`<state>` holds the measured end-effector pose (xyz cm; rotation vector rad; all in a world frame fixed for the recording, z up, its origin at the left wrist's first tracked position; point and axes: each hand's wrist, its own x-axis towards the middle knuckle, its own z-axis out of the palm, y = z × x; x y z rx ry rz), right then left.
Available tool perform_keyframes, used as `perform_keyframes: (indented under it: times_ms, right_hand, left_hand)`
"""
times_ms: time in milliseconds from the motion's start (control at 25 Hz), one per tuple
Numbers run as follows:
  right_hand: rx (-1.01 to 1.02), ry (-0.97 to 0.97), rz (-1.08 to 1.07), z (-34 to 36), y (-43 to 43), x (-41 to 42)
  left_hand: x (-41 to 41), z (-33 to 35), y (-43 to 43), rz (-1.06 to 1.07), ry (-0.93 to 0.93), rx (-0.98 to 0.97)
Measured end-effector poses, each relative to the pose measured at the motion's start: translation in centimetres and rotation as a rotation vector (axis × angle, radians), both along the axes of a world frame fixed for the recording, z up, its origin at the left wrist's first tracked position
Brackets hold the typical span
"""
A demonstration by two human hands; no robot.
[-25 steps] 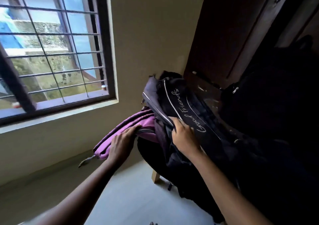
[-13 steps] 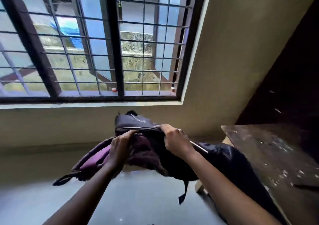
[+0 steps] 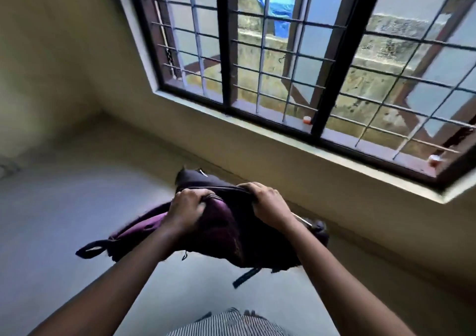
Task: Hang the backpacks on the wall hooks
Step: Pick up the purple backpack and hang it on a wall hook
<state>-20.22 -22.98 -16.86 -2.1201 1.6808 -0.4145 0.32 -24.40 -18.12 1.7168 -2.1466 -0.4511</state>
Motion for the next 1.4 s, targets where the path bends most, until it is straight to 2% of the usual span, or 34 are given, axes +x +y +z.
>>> perform_keyframes:
  times_ms: [400, 600, 880, 1120, 1400]
  right_hand:
    - [0.047, 0.066, 0.612, -1.9, -16.2, 13.3]
    - [0.077, 0.094, 0.737, -2.9, -24.8, 22.7]
    - [0.05, 0.1, 0.7, -2.5, -36.8, 34.8]
    - [0.062, 0.11, 0.583, -5.1, -47.3, 44.0]
    - [0.192, 0.184, 0.494, -10.1, -60.2, 54.0]
  left_hand:
    - [11.8, -2.3, -3.6, 0.57, 0.039, 0.118]
    - [19.9, -1.9, -9.7, 0.681, 0.075, 0.127]
    - [31.7, -0.2, -20.3, 0.725, 0.106, 0.129]
    - [39.7, -2.2, -29.9, 0.803, 0.128, 0.169]
    - [49.3, -4.4, -43.0, 0.782, 0.077, 0.328]
